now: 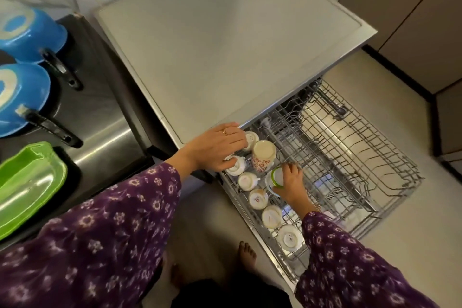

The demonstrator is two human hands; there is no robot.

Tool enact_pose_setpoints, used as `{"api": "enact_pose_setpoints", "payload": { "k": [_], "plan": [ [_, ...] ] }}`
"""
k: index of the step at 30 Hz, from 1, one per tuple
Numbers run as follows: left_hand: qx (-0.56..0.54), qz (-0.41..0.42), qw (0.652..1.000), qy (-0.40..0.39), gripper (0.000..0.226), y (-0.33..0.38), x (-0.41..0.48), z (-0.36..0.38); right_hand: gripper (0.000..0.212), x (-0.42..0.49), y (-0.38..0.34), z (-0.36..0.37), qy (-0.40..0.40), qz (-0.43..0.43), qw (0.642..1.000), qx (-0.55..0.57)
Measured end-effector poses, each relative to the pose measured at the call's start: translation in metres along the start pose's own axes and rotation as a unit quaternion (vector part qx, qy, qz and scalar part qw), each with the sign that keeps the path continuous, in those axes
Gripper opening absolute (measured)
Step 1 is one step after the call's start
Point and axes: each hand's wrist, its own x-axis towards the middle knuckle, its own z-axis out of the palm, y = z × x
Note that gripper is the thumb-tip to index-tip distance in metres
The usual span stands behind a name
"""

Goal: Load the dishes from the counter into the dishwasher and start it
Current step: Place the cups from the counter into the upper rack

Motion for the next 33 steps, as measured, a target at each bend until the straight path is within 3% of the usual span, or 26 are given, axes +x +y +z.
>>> {"api": "enact_pose_setpoints", "payload": {
  "k": [7, 16, 23, 30, 33],
  "plan": [
    [-0.012, 0.01, 1.0, 0.014, 0.034, -0.003, 0.0, 0.004, 0.074, 0.009, -0.006, 0.013, -0.011, 0.012, 0.999, -0.044],
    [-0.007, 0.016, 0.999, 0.043, 0.032, -0.003, 0.0, 0.009, 0.089, 0.01, -0.005, 0.021, -0.049, 0.013, 0.997, -0.055],
    [-0.006, 0.01, 1.0, 0.024, 0.029, -0.002, 0.0, 0.005, 0.061, -0.032, -0.029, 0.01, 0.058, 0.013, 0.998, 0.031],
    [-0.015, -0.02, 1.0, 0.0, 0.03, 0.007, -0.007, -0.013, 0.044, -0.089, -0.1, -0.021, 0.139, -0.14, 0.978, 0.062],
    [-0.055, -0.087, 0.992, 0.075, 0.031, 0.013, -0.024, -0.032, 0.034, -0.104, -0.142, -0.037, 0.176, -0.207, 0.961, 0.057]
  ]
}}
